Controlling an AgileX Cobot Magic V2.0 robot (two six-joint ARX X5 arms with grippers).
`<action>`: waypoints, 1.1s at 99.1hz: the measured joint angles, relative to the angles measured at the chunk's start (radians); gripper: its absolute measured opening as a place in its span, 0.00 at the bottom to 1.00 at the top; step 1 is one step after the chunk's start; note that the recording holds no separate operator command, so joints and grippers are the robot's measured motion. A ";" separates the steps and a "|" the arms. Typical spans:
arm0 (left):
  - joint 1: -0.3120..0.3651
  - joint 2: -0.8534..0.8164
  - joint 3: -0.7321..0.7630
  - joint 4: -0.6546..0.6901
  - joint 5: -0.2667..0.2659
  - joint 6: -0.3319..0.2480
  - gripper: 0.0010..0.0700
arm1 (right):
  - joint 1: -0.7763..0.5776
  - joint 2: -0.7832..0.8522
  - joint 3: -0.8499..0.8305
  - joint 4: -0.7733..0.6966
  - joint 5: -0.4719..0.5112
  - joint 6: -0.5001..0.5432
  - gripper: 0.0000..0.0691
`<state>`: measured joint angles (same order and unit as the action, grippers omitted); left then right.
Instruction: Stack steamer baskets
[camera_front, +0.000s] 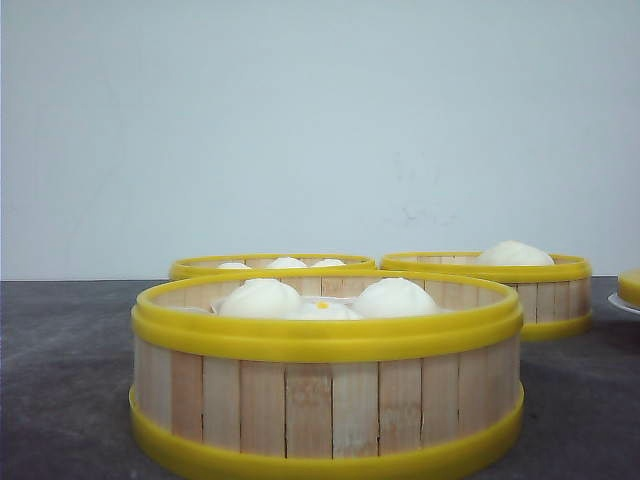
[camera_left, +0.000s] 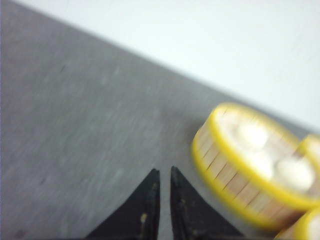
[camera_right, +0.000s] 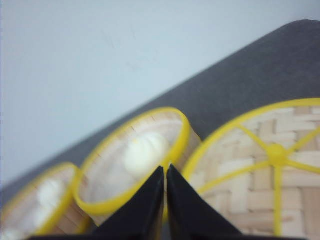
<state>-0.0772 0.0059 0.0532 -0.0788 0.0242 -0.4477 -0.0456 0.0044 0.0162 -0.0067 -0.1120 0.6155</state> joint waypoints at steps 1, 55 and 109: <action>0.000 0.001 0.006 0.001 0.000 -0.003 0.01 | 0.000 0.000 0.001 0.000 0.000 0.009 0.01; 0.000 0.516 0.667 -0.252 0.006 0.186 0.01 | 0.000 0.460 0.613 -0.278 -0.017 -0.133 0.01; -0.011 0.794 0.761 -0.261 0.134 0.223 0.64 | 0.066 0.714 0.887 -0.489 -0.076 -0.429 0.71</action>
<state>-0.0887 0.7998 0.8146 -0.3393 0.1585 -0.2245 0.0208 0.7181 0.9031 -0.4953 -0.1875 0.1867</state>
